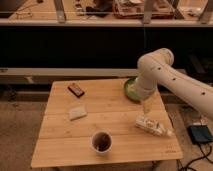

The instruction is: Move the arm in a circular motion

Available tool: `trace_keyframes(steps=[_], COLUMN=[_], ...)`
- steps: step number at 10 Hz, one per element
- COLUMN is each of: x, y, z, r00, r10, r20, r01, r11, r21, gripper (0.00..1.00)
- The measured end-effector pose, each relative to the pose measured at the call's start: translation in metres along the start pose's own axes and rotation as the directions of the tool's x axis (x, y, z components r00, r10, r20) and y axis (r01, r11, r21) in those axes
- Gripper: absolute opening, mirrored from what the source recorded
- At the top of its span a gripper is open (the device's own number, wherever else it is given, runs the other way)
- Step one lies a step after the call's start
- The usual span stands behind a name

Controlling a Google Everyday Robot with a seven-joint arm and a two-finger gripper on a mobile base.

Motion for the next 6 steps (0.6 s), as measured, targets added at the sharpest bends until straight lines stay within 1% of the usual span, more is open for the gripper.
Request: trace_keyframes(steps=[1, 3, 4, 6], x=[-0.008, -0.036, -0.056, -0.105], y=[0.011, 0.027, 0.033, 0.039], z=[-0.004, -0.006, -0.002, 0.010], r00=[1.000, 0.999, 0.997, 0.986], r10=[0.000, -0.040, -0.072, -0.146], r20=[0.000, 0.002, 0.020, 0.077], r01=[0.000, 0.040, 0.072, 0.149], r11=[1.000, 0.999, 0.997, 0.988], r21=[0.003, -0.012, -0.024, -0.035], gripper=[0.80, 0.80, 0.80, 0.80])
